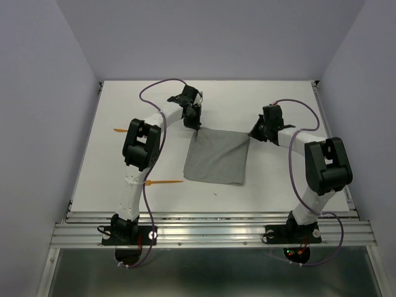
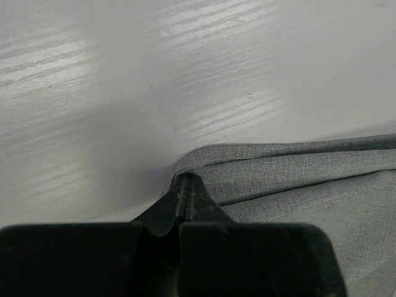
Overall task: Fold the napkin into a case and place the utensils inside
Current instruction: Smooth out the upper triangle-folded napkin at the center of the board.
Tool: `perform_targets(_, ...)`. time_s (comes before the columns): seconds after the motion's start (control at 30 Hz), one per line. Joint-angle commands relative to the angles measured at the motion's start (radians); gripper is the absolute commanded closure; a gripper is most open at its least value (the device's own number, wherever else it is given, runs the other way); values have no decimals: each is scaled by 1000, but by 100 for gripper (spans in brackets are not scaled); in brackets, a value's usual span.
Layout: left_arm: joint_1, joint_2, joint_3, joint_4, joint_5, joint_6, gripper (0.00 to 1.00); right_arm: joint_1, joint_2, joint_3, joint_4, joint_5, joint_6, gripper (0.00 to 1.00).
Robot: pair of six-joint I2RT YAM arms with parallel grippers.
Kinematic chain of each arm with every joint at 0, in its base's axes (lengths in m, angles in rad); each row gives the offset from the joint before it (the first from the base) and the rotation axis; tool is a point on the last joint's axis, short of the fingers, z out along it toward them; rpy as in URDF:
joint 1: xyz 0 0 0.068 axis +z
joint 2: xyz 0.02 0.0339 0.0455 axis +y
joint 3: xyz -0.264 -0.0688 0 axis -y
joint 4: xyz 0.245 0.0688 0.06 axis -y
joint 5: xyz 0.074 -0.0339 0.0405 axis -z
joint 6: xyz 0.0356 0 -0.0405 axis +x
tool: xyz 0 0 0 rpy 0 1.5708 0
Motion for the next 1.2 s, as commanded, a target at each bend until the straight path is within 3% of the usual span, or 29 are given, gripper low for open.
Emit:
perform_targets(0.0, 2, -35, -35, -44, -28, 21, 100, -34, 45, 72, -29, 91, -40, 86)
perform_targets(0.07, 2, -39, -36, -44, -22, 12, 100, -34, 58, 118, -74, 111, -57, 83)
perform_targets(0.2, 8, -78, -74, -24, -24, -24, 100, -34, 5, 149, -100, 119, -104, 66)
perform_targets(0.33, 33, -154, -160, 20, -19, -81, 100, -8, -59, 146, -137, 91, -121, 62)
perform_targets(0.53, 53, -248, -286, 108, 21, -147, 100, 190, -118, 61, -189, 77, -147, 65)
perform_targets(0.83, 59, -272, -361, 152, 39, -181, 100, 216, -179, -125, -152, -68, -111, 82)
perform_targets(1.17, 59, -300, -387, 157, 50, -186, 100, 216, -66, -116, -181, 163, -72, 85)
